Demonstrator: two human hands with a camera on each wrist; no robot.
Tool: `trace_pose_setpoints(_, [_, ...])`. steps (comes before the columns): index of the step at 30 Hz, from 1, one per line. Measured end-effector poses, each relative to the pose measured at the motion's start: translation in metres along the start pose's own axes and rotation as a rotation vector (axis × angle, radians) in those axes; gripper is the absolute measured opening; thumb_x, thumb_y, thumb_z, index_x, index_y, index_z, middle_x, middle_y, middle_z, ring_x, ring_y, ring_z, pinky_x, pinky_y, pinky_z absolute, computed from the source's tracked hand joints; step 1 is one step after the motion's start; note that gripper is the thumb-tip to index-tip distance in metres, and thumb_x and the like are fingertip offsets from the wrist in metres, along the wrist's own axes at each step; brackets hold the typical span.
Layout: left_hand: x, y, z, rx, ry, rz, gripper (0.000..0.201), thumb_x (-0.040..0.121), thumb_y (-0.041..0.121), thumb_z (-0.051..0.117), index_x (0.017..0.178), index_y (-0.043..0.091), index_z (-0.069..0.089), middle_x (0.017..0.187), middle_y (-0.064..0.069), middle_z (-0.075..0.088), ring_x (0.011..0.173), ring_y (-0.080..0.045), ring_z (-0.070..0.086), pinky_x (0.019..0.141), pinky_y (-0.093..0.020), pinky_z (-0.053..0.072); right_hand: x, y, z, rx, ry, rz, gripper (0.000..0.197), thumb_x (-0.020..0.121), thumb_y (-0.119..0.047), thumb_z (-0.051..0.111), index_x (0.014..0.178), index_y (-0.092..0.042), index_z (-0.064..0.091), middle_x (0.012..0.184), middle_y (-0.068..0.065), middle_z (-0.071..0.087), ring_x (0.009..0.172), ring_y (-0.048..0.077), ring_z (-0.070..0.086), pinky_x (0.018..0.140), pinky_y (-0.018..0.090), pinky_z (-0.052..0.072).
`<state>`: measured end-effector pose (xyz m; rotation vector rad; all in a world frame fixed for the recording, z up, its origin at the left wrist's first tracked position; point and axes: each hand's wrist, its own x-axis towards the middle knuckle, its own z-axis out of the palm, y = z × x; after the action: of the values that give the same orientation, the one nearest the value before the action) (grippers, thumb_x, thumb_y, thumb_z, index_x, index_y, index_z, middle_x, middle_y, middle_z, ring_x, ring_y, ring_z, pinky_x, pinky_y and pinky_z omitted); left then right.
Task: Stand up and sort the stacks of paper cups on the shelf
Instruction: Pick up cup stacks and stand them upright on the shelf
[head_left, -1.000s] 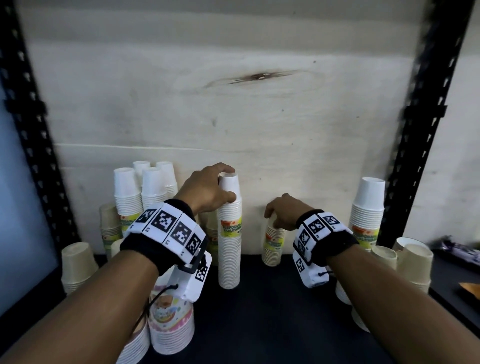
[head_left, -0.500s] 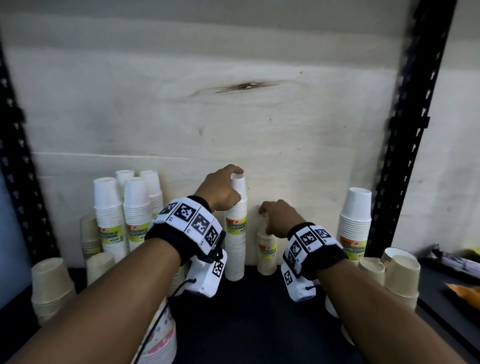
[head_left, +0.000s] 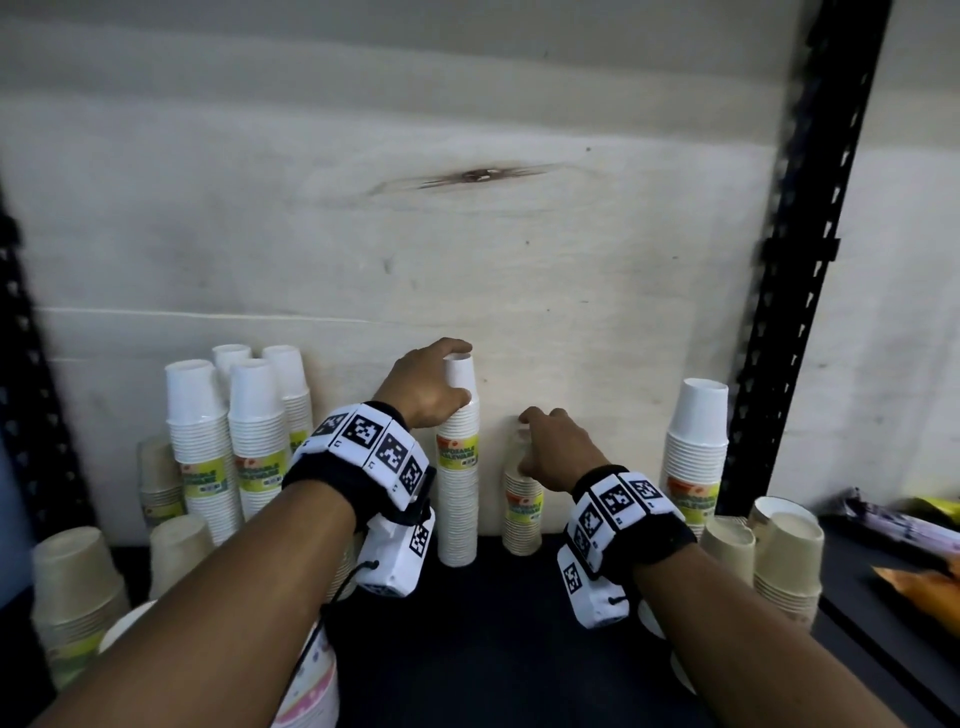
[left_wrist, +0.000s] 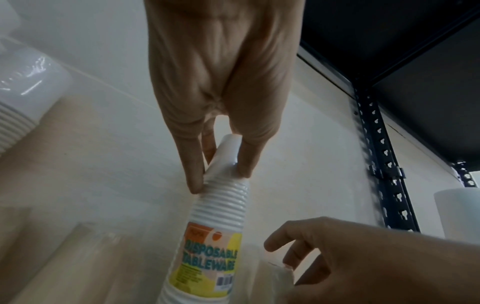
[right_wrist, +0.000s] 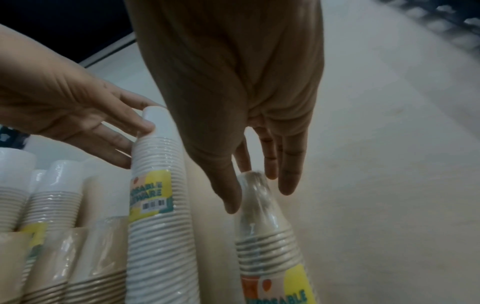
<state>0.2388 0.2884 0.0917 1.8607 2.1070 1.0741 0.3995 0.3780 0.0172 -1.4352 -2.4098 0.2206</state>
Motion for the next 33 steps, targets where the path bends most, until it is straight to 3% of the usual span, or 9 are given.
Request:
trace_pose_setpoints(6, [0.000, 0.003, 0.004, 0.078, -0.008, 0.014, 0.066, 0.088, 0.023, 0.065, 0.148, 0.026, 0.037, 0.148, 0.003, 0.046, 0.132, -0.021, 0.045, 0.107, -0.030, 0.037, -0.029, -0.007, -0.029, -0.062, 0.052, -0.073, 0.052, 0.090, -0.030, 0.064, 0.137, -0.015, 0.046, 0.131, 0.014, 0.046, 0.111, 0.034, 0.056, 0.094, 0.037, 0.046])
trace_pose_setpoints(8, [-0.001, 0.006, 0.003, 0.110, 0.003, 0.003, 0.069, 0.087, 0.029, 0.066, 0.148, 0.028, 0.035, 0.148, -0.003, 0.044, 0.132, -0.024, 0.044, 0.108, -0.035, 0.037, -0.043, -0.009, -0.045, -0.081, 0.077, -0.107, 0.050, 0.091, -0.036, 0.064, 0.135, -0.018, 0.049, 0.130, 0.011, 0.050, 0.115, 0.029, 0.054, 0.093, 0.033, 0.043])
trace_pose_setpoints(11, [-0.008, 0.015, 0.003, 0.163, 0.100, -0.031, 0.067, 0.084, 0.036, 0.068, 0.144, 0.026, 0.039, 0.142, -0.012, 0.040, 0.125, -0.031, 0.048, 0.103, -0.038, 0.039, -0.067, -0.009, -0.066, -0.114, 0.060, -0.136, 0.043, 0.092, -0.040, 0.062, 0.128, -0.019, 0.055, 0.125, 0.003, 0.060, 0.117, 0.021, 0.054, 0.092, 0.032, 0.041])
trace_pose_setpoints(13, [-0.016, 0.024, 0.001, 0.168, 0.194, -0.012, 0.057, 0.085, 0.036, 0.067, 0.136, 0.022, 0.046, 0.136, -0.011, 0.039, 0.120, -0.030, 0.050, 0.100, -0.039, 0.041, -0.085, -0.005, -0.078, -0.097, 0.042, -0.129, 0.036, 0.091, -0.043, 0.062, 0.120, -0.021, 0.061, 0.118, -0.001, 0.064, 0.110, 0.020, 0.057, 0.090, 0.032, 0.044])
trace_pose_setpoints(15, [-0.027, 0.034, 0.001, 0.161, 0.218, 0.048, 0.043, 0.085, 0.038, 0.067, 0.122, 0.022, 0.054, 0.125, -0.005, 0.050, 0.111, -0.026, 0.055, 0.094, -0.037, 0.045, -0.102, 0.003, -0.086, -0.084, 0.017, -0.113, 0.029, 0.088, -0.047, 0.063, 0.107, -0.024, 0.066, 0.108, -0.004, 0.065, 0.103, 0.018, 0.059, 0.088, 0.034, 0.048])
trace_pose_setpoints(18, [-0.044, 0.049, 0.010, 0.149, 0.095, 0.094, 0.022, 0.084, 0.039, 0.066, 0.102, 0.028, 0.062, 0.104, 0.006, 0.065, 0.100, -0.018, 0.060, 0.090, -0.035, 0.050, -0.123, 0.022, -0.094, -0.101, -0.032, -0.079, 0.027, 0.085, -0.053, 0.065, 0.092, -0.027, 0.068, 0.093, -0.010, 0.061, 0.094, 0.013, 0.061, 0.085, 0.035, 0.051])
trace_pose_setpoints(20, [-0.052, 0.056, 0.026, 0.152, 0.000, 0.121, 0.018, 0.083, 0.040, 0.066, 0.096, 0.029, 0.064, 0.100, 0.009, 0.068, 0.098, -0.015, 0.061, 0.090, -0.036, 0.050, -0.135, 0.037, -0.097, -0.106, -0.038, -0.047, 0.027, 0.085, -0.054, 0.065, 0.088, -0.028, 0.067, 0.091, -0.011, 0.061, 0.090, 0.012, 0.061, 0.082, 0.034, 0.052])
trace_pose_setpoints(24, [-0.054, 0.058, 0.068, 0.209, -0.195, 0.152, 0.025, 0.082, 0.040, 0.067, 0.102, 0.026, 0.065, 0.106, 0.006, 0.068, 0.101, -0.015, 0.062, 0.091, -0.035, 0.050, -0.151, 0.063, -0.096, -0.136, -0.027, -0.036, 0.022, 0.086, -0.052, 0.063, 0.083, -0.030, 0.062, 0.091, -0.009, 0.065, 0.085, 0.012, 0.059, 0.074, 0.029, 0.048])
trace_pose_setpoints(33, [-0.024, 0.056, 0.159, 0.333, -0.373, 0.176, 0.048, 0.082, 0.035, 0.070, 0.127, 0.024, 0.055, 0.127, 0.002, 0.059, 0.113, -0.018, 0.057, 0.095, -0.035, 0.049, -0.159, 0.094, -0.078, -0.068, 0.127, -0.115, 0.020, 0.083, -0.051, 0.063, 0.080, -0.032, 0.058, 0.086, -0.011, 0.061, 0.082, 0.011, 0.057, 0.079, 0.040, 0.052])
